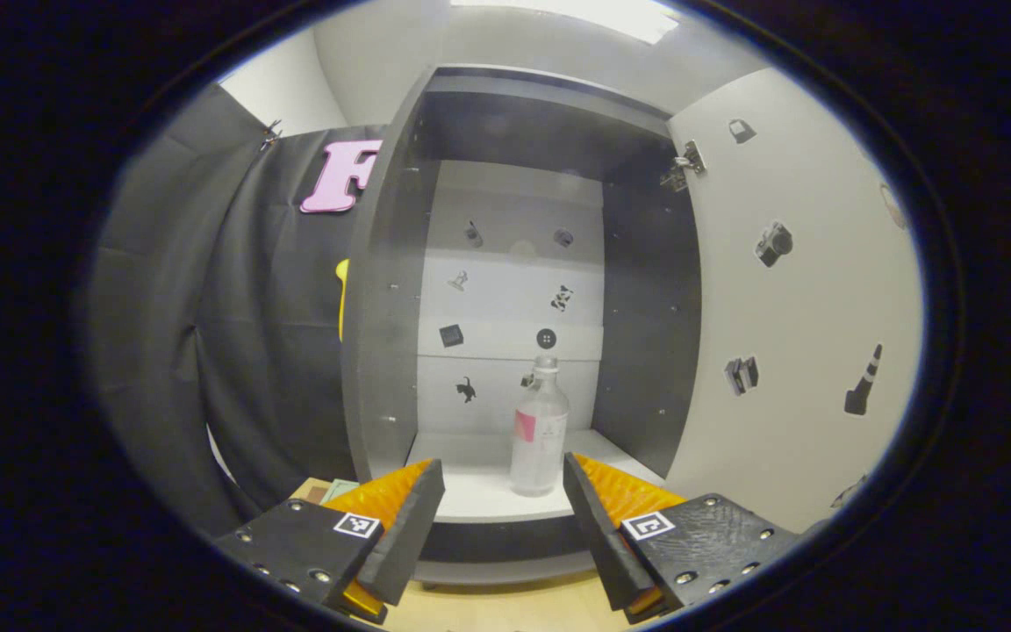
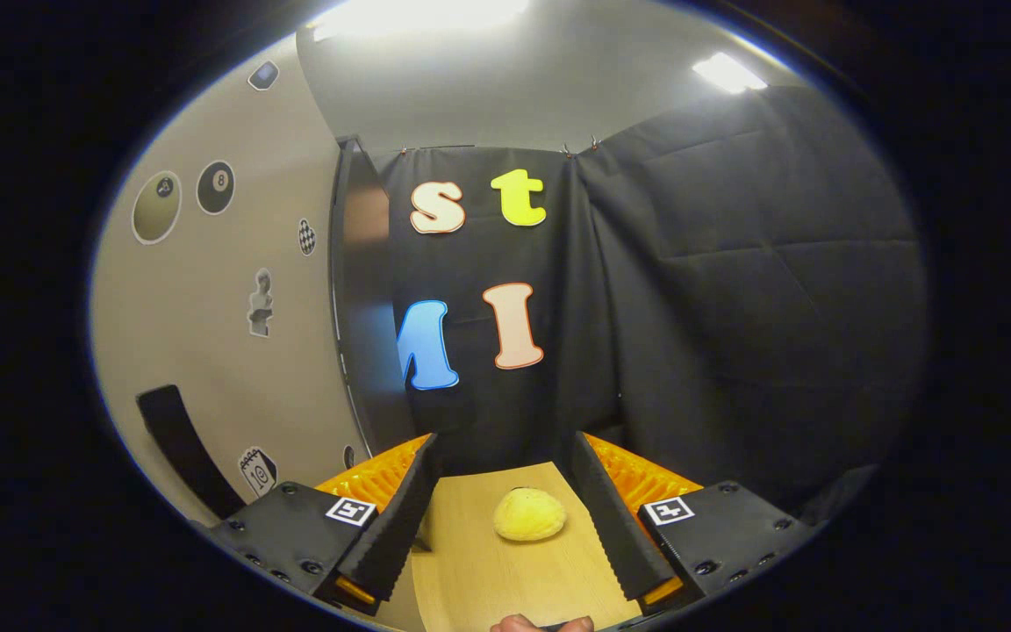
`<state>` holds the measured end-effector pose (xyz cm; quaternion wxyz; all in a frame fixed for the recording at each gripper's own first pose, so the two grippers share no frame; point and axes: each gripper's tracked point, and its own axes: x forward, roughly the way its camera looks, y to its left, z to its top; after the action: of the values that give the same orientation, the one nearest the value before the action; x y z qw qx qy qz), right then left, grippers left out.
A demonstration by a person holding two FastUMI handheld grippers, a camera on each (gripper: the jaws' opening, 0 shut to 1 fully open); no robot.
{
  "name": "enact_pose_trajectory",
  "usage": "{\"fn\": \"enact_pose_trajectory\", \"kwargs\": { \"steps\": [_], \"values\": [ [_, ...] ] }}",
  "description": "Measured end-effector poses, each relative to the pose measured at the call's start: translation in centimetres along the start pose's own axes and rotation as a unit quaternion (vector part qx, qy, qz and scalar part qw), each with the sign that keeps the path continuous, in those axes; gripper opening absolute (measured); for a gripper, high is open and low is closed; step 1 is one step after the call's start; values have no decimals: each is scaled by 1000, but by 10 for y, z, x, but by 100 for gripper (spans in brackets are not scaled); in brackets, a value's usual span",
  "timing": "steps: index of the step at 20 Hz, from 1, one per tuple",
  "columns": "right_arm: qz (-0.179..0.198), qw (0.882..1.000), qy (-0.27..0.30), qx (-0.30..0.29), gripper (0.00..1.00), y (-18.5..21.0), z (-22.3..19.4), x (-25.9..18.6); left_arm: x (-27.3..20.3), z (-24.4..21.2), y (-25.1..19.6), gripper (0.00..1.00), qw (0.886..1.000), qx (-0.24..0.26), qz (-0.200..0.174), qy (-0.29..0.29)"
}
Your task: Open the cabinet door with the right hand, grasp the bottle in the cabinet with the left hand and place it on the coaster, then close the cabinet door with the right hand.
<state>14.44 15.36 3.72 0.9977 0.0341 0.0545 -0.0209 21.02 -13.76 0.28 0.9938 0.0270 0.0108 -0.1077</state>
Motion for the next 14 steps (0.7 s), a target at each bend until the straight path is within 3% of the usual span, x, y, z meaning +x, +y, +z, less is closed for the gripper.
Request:
{"fn": "enact_pose_trajectory", "kwargs": {
  "steps": [4,5,8,9,14],
  "values": [
    [-5,1000,16,8,92,-2,-8,5,43,6,-7,82,1000,11,-15,-10],
    [-8,1000,19,12,95,-2,-8,6,54,5,-9,82,1000,13,-20,-11],
    [-11,999,31,20,95,-1,-13,9,85,-4,-20,84,999,-4,-38,-3],
    [-14,999,33,19,92,-2,-13,9,94,-6,-24,84,999,-9,-45,0],
    [-30,998,43,18,95,-8,-19,11,127,-14,-34,82,998,9,-63,5]
  ]
}}
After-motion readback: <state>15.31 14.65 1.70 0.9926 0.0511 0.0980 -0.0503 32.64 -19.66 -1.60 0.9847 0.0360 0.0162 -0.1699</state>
